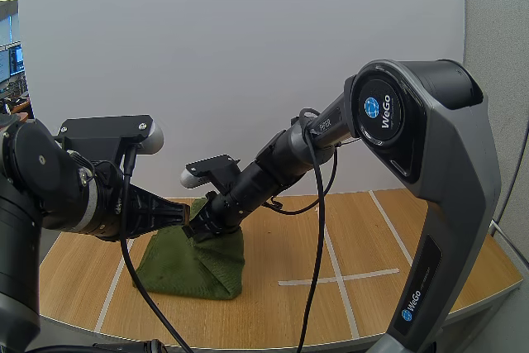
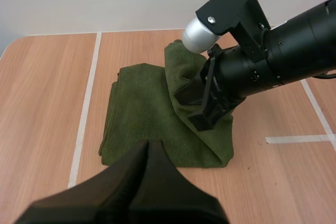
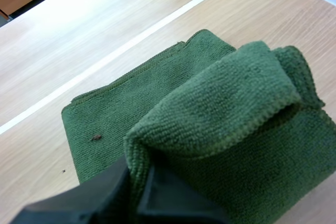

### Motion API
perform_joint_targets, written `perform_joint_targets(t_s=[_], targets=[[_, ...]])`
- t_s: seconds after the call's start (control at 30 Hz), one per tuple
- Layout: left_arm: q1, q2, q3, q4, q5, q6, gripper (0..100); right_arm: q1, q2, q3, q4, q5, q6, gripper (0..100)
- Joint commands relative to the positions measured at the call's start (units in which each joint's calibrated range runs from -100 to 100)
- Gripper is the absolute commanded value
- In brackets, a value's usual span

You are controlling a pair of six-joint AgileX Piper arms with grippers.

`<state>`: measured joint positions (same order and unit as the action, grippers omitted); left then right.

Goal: Fold the towel

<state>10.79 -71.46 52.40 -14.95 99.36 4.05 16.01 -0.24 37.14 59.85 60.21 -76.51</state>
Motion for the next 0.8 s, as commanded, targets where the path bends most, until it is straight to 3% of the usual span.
perform_joint_targets(t_s=[0.0,0.07,0.1,0.17,0.27,0.6,0.77], targets=[[-0.06,0.21,-0.60,-0.38,0.64,-0.43,0,2.25,-0.54,-0.01,0.77,-7.68,0.26,0],[-0.06,0.21,-0.60,-0.38,0.64,-0.43,0,2.60,-0.54,-0.01,0.77,-8.07,0.26,0],[-0.06,0.21,-0.60,-0.38,0.64,-0.43,0,2.81,-0.54,-0.01,0.97,-8.07,0.26,8],[-0.06,0.21,-0.60,-0.38,0.64,-0.43,0,2.97,-0.54,-0.01,1.35,-8.07,0.26,37],[-0.06,0.21,-0.60,-0.38,0.64,-0.43,0,2.97,-0.54,-0.01,2.42,-8.07,0.26,100],[-0.06,0.21,-0.60,0.70,0.64,0.55,0,2.91,-3.89,-0.15,1.37,-7.47,1.18,100],[-0.06,0.21,-0.60,1.20,0.64,0.55,0,2.46,-12.39,-0.15,-4.63,-7.47,6.12,100]])
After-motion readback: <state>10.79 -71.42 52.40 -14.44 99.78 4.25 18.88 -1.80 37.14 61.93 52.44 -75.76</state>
